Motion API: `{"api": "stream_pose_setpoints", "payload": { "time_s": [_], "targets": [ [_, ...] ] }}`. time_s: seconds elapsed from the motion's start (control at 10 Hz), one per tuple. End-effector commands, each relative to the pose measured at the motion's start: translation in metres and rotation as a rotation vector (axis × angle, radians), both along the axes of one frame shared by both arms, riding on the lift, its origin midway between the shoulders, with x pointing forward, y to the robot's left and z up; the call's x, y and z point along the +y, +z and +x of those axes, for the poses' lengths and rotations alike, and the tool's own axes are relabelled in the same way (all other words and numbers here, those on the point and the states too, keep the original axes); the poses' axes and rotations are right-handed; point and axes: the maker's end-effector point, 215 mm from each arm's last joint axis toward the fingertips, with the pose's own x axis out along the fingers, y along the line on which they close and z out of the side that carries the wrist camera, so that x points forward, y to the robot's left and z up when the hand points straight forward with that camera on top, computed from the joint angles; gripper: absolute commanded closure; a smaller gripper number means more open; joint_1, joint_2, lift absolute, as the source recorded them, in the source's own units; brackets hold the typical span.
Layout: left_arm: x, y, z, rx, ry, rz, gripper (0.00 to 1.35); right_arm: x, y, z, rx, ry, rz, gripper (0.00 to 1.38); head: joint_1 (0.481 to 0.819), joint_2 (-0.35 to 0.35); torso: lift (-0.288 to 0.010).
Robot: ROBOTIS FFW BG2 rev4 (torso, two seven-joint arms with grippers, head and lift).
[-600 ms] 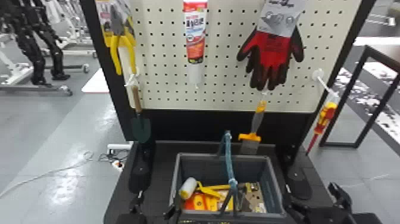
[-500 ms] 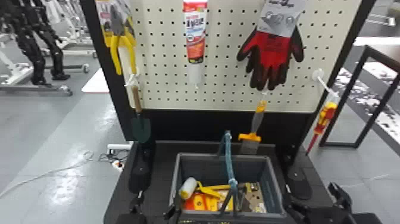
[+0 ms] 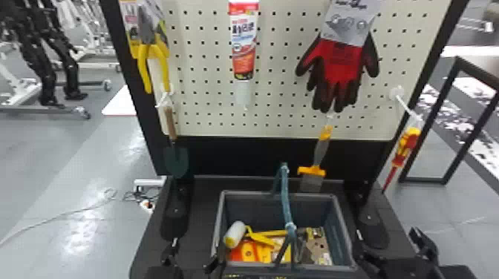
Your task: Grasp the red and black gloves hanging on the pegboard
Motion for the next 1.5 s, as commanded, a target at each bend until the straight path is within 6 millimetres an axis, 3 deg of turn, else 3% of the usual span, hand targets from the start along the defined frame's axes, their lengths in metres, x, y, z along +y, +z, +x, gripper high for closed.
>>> {"api": "stream_pose_setpoints", "payload": {
  "time_s": [0.0,0.5,1.0,1.2,1.4],
  "targets": [
    [0.0,-0.001,-0.001,0.002,0.0,-0.001,0.39,-0.001,0.016,0.006,-0.018,0.0,0.002,0.11,0.549,0.0,-0.1],
    [-0.002,-0.001,0.0,0.005,-0.003,0.0,0.39,-0.037,0.124,0.058,-0.066,0.032,-0.114,0.11,0.549,0.0,-0.1],
    [-0.011,0.001,0.006,0.007,-0.024,0.007,0.39,-0.07,0.214,0.105,-0.03,0.143,-0.18,0.11,0.549,0.0,-0.1],
    [-0.014,0.0,0.006,0.013,-0.028,0.005,0.39,-0.071,0.26,0.122,-0.067,0.205,-0.173,0.11,0.549,0.0,-0.1],
    [-0.019,0.003,0.011,0.012,-0.041,0.009,0.39,-0.055,0.287,0.142,-0.076,0.323,-0.097,0.11,0.549,0.0,-0.1]
  ]
}}
